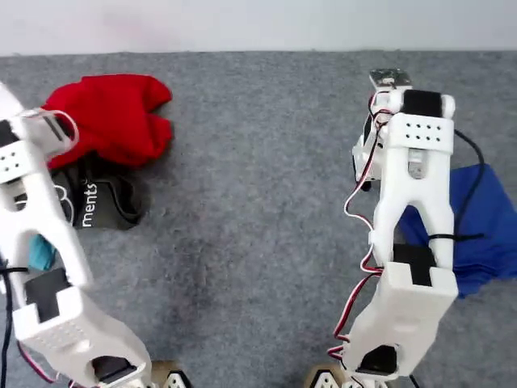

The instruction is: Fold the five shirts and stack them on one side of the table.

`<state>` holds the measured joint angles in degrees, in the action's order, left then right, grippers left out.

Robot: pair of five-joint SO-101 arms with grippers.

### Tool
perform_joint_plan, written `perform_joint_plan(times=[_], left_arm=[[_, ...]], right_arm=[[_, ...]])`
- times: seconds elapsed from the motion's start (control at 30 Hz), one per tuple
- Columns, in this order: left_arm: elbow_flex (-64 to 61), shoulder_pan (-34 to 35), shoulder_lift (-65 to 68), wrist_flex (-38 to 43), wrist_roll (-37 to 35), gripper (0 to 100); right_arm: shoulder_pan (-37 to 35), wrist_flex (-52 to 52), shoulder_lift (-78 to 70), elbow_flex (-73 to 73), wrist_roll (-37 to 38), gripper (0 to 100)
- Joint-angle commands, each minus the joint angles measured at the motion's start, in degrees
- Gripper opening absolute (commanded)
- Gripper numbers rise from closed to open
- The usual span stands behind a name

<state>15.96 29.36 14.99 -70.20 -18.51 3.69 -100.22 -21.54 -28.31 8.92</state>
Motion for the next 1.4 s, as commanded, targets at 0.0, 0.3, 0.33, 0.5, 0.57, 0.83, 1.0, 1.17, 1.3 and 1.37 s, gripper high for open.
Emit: perform_joint_plan(times=[0.0, 0.3, 0.33, 0.5, 0.57, 0.83, 1.0, 1.17, 1.3, 1.37], left_arm=[[4.53, 0.44, 3.43, 2.29, -2.46, 24], [15.87, -0.09, 23.03, 9.14, -2.46, 24], [17.45, -0.18, 24.97, 9.14, -2.46, 23], [26.42, -0.79, 30.33, 5.45, -2.46, 0], [29.76, -1.58, 30.51, 0.44, -2.46, 2], [49.10, -8.00, 29.36, -31.03, -2.20, 1], [49.10, -10.64, 28.04, -30.59, -2.20, 1], [43.82, -15.21, 21.89, -30.59, -2.20, 1], [37.76, -20.13, 16.00, -30.59, -2.20, 1], [33.27, -23.56, 13.01, -30.59, -2.20, 1]], right_arm=[[-0.13, -2.07, 2.86, 0.09, 0.53, 15.8], [-0.48, -2.15, 2.86, 0.09, 0.53, 15.8], [-0.48, -2.15, 2.86, 0.09, 0.53, 15.8], [-0.48, -2.15, 2.86, 0.09, 0.53, 15.8], [-0.48, -2.24, 2.86, 0.09, 0.53, 15.8], [-0.48, -2.24, 2.86, 0.09, 0.62, 15.8], [-0.48, -2.33, 2.86, 0.09, 0.62, 15.8], [-0.48, -2.33, 2.86, 0.09, 2.55, 15.7], [-0.48, -2.33, 3.12, 0.09, 2.81, 15.7], [-0.48, -2.33, 3.30, 0.09, 2.81, 15.7]])
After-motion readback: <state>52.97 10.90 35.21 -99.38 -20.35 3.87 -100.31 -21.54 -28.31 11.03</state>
